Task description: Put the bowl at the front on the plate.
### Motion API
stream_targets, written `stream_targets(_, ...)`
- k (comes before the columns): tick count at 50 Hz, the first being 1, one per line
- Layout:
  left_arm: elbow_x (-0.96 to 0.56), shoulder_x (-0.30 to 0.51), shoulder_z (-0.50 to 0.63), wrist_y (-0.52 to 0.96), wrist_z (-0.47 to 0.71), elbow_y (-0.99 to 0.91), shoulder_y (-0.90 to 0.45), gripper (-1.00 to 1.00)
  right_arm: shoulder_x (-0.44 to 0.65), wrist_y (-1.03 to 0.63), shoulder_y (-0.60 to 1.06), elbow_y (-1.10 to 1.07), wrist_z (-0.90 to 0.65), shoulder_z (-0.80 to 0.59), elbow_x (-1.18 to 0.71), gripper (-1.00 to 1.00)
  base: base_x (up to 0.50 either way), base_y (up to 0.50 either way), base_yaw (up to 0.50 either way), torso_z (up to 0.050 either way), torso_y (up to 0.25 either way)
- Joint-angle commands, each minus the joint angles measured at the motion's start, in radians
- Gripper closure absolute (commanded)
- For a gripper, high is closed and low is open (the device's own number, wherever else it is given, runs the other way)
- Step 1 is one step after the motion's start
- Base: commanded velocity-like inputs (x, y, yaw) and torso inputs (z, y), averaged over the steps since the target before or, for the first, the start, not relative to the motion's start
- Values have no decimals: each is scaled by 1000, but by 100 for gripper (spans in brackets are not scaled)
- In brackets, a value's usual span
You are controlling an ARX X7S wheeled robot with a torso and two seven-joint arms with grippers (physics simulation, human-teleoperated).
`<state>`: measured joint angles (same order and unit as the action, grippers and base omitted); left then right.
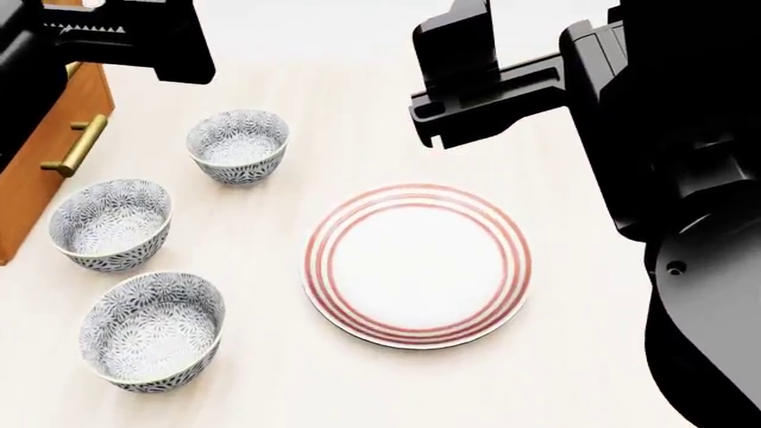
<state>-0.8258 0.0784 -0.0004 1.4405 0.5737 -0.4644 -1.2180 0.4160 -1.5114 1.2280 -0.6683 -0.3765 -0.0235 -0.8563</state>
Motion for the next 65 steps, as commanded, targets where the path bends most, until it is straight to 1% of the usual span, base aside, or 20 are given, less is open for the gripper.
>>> stream_targets(1, -24, 11, 7, -13, 19, 9, 2, -100, 9, 9, 3, 6, -20, -2, -27, -100, 164, 0, 0, 0, 0)
stream_targets(65, -123, 59, 37, -70, 89, 43, 19, -100, 51, 53, 10, 30, -116, -18, -147, -100, 160, 0, 0, 0, 0)
